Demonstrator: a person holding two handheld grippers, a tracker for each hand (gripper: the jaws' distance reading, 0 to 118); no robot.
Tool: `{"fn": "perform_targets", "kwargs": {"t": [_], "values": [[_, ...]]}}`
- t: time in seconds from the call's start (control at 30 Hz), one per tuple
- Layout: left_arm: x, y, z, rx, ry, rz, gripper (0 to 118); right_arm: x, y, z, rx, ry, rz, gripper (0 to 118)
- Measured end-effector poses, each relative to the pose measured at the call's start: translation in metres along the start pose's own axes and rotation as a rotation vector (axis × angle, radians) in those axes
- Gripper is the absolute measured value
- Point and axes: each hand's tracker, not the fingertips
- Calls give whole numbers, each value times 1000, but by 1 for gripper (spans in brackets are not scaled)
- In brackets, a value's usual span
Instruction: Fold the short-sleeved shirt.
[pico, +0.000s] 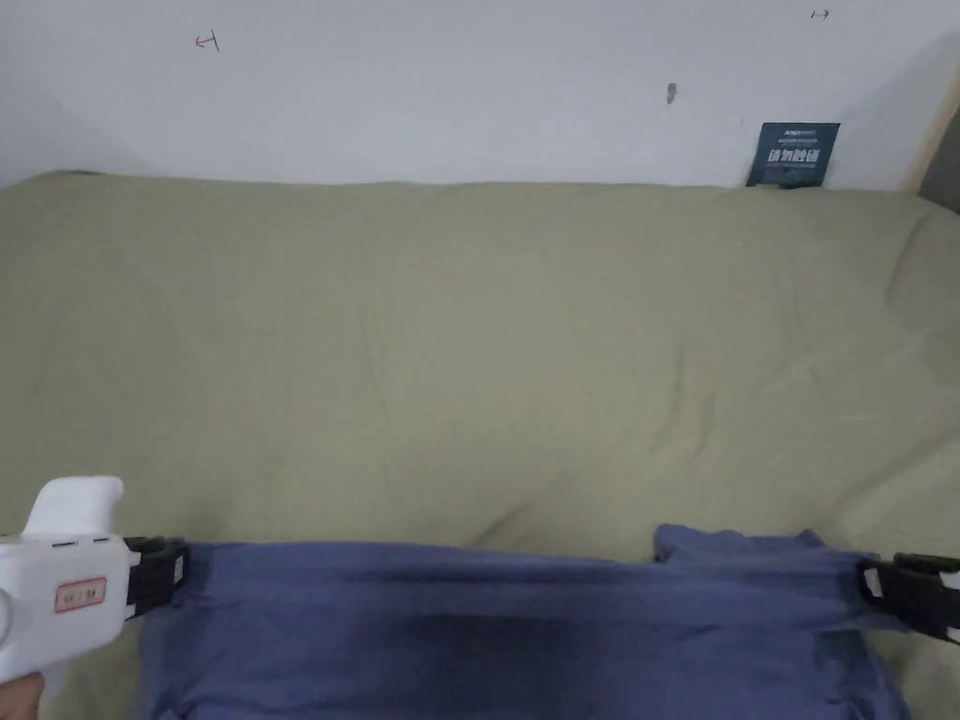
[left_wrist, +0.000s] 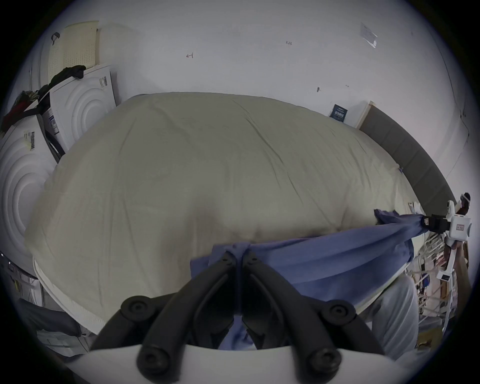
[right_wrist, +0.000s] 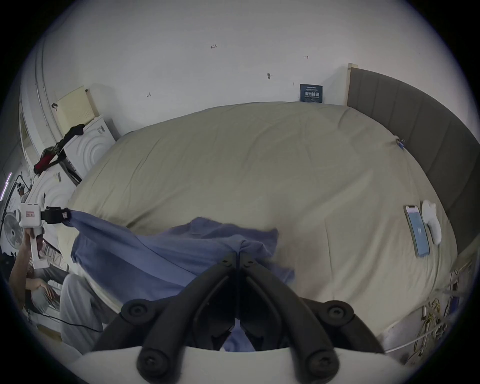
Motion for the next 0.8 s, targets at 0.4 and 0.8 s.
{"fn": "perform_targets", "kwargs": {"t": [0.4,0.8], "values": [[-14,-71,-12,-35,-17,-17,11,7,-59,-20,-98,-20,-4,6],[63,-7,68,299,41,-23,114,-72,-1,45,235,-49,-26,91]]}}
